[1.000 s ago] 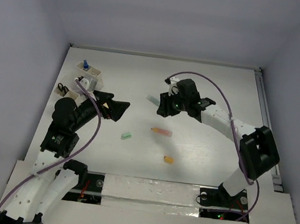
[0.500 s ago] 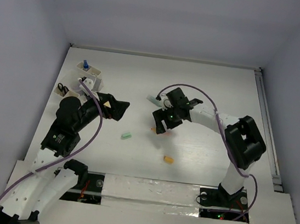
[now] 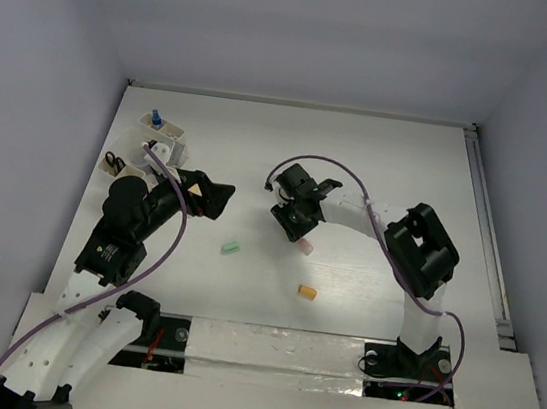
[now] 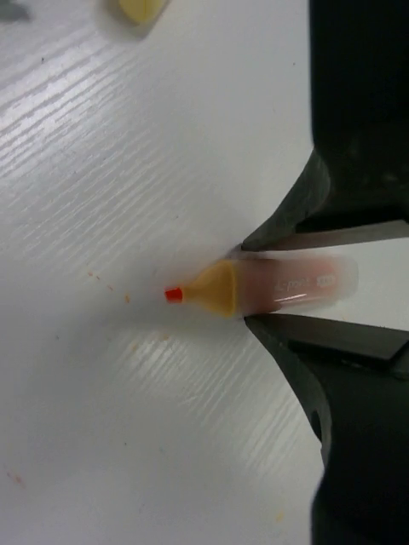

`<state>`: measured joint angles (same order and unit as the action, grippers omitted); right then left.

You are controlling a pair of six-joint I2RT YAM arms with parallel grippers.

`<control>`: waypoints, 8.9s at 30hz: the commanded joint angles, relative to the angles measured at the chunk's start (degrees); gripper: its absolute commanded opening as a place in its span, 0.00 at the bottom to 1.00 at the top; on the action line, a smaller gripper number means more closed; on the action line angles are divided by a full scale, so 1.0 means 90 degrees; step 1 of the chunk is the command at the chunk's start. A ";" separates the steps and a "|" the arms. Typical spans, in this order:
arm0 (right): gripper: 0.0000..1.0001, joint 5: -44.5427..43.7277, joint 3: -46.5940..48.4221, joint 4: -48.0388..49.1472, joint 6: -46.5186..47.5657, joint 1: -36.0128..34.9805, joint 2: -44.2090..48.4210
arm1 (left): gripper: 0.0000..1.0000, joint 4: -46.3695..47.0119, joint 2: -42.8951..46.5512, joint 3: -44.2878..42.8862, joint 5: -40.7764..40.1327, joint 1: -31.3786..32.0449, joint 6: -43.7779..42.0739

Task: Sort the stationery into containers
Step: Pick up the pen from the center of the board, then move the pen cap to the center of the board, then close the pen cap on the pen.

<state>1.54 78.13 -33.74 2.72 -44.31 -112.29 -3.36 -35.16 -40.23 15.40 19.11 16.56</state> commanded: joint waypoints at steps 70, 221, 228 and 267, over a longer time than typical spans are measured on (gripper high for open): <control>0.36 0.0346 -0.1181 0.5234 -0.4296 -0.1228 0.3618 | 0.00 0.1008 -0.0527 -0.0032 0.1892 -0.0385 0.0309; 0.00 0.2534 0.0069 0.3504 -0.2617 -0.1287 0.3512 | 0.00 0.2971 0.0303 0.0573 0.4432 -0.0073 0.1491; 0.24 0.2232 -0.0135 0.3475 -0.2627 -0.1287 0.3697 | 0.00 0.2668 0.0488 0.0486 0.4090 -0.0073 0.1208; 0.85 -0.0737 -0.4707 0.2870 -0.5185 -0.1287 0.4196 | 0.00 0.1135 0.0684 0.0105 0.2371 -0.0132 0.0338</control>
<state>1.32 32.49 -8.47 -43.53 -55.75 -73.06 4.84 -29.76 -36.77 35.97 18.22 20.18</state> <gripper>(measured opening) 0.857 0.178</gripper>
